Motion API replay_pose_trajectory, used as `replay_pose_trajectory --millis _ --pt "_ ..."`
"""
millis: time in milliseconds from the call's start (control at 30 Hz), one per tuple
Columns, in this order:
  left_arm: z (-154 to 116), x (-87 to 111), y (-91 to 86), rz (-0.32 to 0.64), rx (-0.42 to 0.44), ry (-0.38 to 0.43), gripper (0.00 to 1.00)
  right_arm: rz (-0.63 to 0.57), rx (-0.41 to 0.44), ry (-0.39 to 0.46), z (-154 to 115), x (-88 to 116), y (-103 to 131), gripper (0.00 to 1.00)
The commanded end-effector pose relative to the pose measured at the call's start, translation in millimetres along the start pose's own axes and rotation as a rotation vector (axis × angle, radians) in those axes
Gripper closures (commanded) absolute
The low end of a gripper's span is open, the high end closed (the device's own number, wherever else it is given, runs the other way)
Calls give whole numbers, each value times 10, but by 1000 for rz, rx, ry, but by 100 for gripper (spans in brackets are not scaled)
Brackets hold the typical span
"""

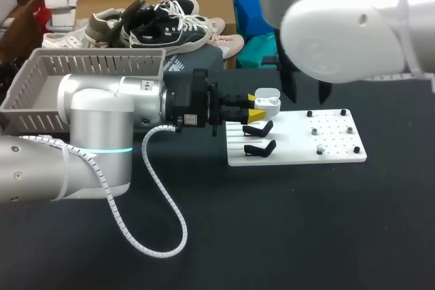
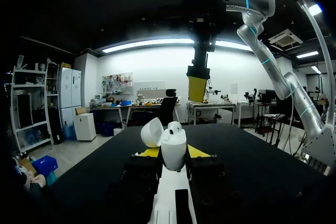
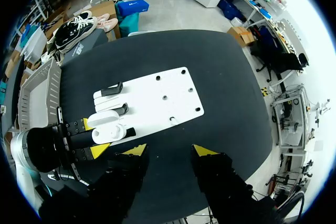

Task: Pick up each earbud case from the left stands, insert the matching earbuds, close the lid, and place the case in the box.

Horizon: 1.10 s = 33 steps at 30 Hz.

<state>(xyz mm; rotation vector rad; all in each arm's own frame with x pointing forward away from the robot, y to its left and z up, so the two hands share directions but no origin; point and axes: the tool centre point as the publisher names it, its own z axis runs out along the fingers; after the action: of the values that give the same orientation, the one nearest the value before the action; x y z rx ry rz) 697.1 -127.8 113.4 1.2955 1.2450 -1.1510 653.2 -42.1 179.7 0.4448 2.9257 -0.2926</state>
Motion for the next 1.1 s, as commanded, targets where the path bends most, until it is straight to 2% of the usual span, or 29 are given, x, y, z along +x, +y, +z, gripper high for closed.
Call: replay_pose_trajectory --millis 33,233,300,400,467,600,767,900,1100 --pt "4 1 -6 1 -3 0 100 -1 -222 -35 133 48 -212 51" --pt "4 1 -6 1 -3 0 100 -23 -259 -46 280 91 -182 50" --pt "4 1 -6 1 -3 0 100 -23 -269 -47 332 97 -173 45" --pt "4 1 -6 1 -3 0 100 22 -278 -50 423 79 -189 45" --pt "4 1 -6 1 -3 0 100 61 -273 -53 498 60 -212 42" --pt "4 1 -6 1 -3 0 100 145 -269 -15 636 21 -268 42" --pt "4 1 -6 1 -3 0 100 177 -240 9 783 36 -243 41" --pt "4 1 -6 1 -3 0 100 214 -224 37 903 16 -211 36" --pt "4 1 -6 1 -3 0 100 277 -217 60 1074 -9 -152 40"
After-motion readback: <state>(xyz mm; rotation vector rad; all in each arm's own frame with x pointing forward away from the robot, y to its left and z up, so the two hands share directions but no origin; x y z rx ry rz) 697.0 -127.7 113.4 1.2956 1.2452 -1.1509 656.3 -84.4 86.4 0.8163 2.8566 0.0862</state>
